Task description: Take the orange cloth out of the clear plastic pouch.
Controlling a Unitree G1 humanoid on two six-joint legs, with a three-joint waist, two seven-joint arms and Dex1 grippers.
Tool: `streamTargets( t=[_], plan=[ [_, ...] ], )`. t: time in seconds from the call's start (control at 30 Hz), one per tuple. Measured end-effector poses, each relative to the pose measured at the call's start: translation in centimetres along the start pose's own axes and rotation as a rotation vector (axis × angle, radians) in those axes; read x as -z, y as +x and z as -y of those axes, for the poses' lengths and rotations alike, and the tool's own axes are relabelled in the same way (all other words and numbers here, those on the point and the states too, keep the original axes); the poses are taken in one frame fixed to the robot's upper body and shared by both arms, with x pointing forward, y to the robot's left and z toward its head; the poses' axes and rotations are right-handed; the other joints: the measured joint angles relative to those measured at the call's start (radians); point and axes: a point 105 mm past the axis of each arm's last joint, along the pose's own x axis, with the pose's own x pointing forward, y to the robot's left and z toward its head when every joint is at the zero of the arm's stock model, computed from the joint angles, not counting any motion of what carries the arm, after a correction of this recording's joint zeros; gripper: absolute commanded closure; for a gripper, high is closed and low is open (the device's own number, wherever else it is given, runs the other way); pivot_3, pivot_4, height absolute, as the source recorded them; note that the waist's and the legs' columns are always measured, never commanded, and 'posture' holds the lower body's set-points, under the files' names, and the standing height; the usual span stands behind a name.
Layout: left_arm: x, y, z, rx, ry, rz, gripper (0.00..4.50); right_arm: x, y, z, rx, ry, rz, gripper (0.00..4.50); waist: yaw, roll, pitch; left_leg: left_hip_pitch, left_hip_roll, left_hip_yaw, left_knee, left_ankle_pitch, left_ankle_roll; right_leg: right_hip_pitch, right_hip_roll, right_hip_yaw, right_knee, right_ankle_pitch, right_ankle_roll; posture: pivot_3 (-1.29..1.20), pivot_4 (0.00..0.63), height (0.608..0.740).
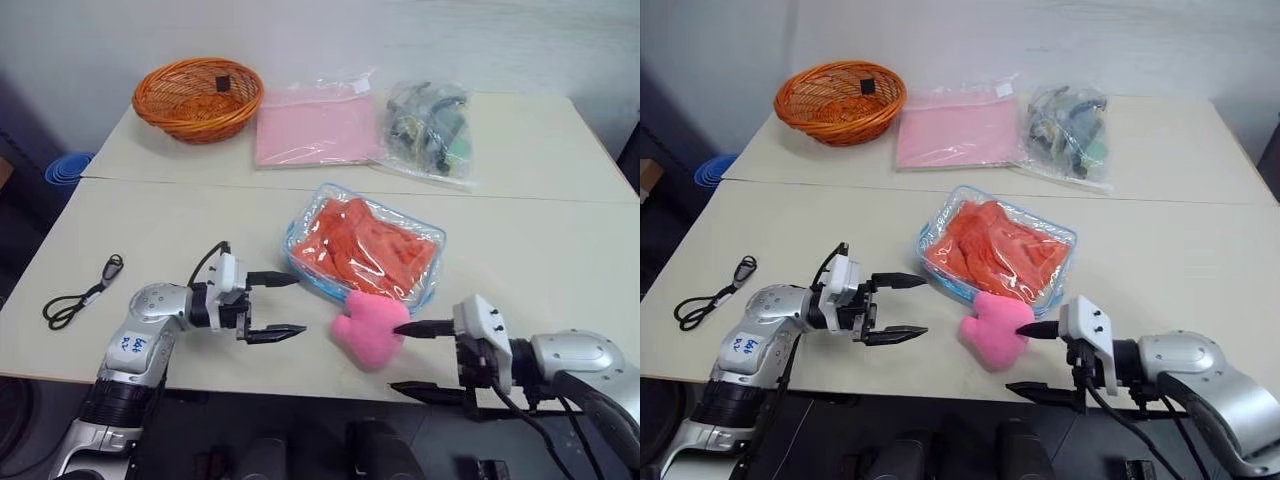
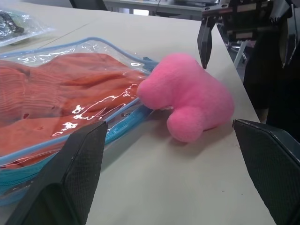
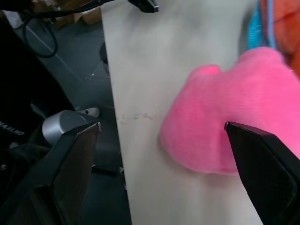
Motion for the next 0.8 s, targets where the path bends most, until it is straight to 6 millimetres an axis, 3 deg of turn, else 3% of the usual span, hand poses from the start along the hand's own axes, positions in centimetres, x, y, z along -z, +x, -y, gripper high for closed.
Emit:
streamTargets(
  t=[0.23,0.37,0.5,0.6,0.8],
  plan=[
    [0.2,-0.5,0.1,0.032,-0.006,-0.023,0.0,-0.6,-3.0,4.9,0.184,-0.131,0.007,0.01,-0.001,0.0,0.0,0.0,0.0,0.0,-0.001,0.0,0.0,0.0,0.0,0.0,0.0,0.0,0.0,0.0,0.15,0.74],
    [-0.2,-0.6,0.0,0.052,0.009,-0.027,0.0,0.6,-1.7,6.8,0.189,-0.329,-0.102,0.01,-0.003,0.0,0.0,0.0,0.0,0.001,-0.001,0.001,-0.002,-0.001,0.0,0.0,0.0,0.0,0.0,0.0,0.15,0.74],
    [-0.3,-0.6,0.0,0.059,0.0,-0.03,0.0,1.2,-0.1,7.4,0.162,-0.447,-0.132,0.01,-0.004,0.0,0.0,0.0,0.0,0.001,0.0,0.002,-0.004,-0.002,0.0,0.001,0.001,0.0,0.0,0.0,0.15,0.74],
    [-0.2,-0.8,0.1,0.06,-0.01,-0.036,0.0,2.0,0.6,8.0,0.152,-0.5,-0.149,0.6,-0.003,0.0,0.0,0.0,0.0,0.001,0.0,0.002,-0.004,-0.002,0.0,0.0,0.001,0.0,0.0,0.0,0.15,0.74],
    [-0.4,-0.7,0.1,0.055,0.002,-0.039,0.0,1.9,0.3,9.1,0.166,-0.588,-0.173,2.63,-0.002,0.0,0.0,0.0,0.0,0.001,0.0,0.002,-0.004,-0.002,0.0,0.0,0.001,0.0,0.0,0.0,0.15,0.74]
  ],
)
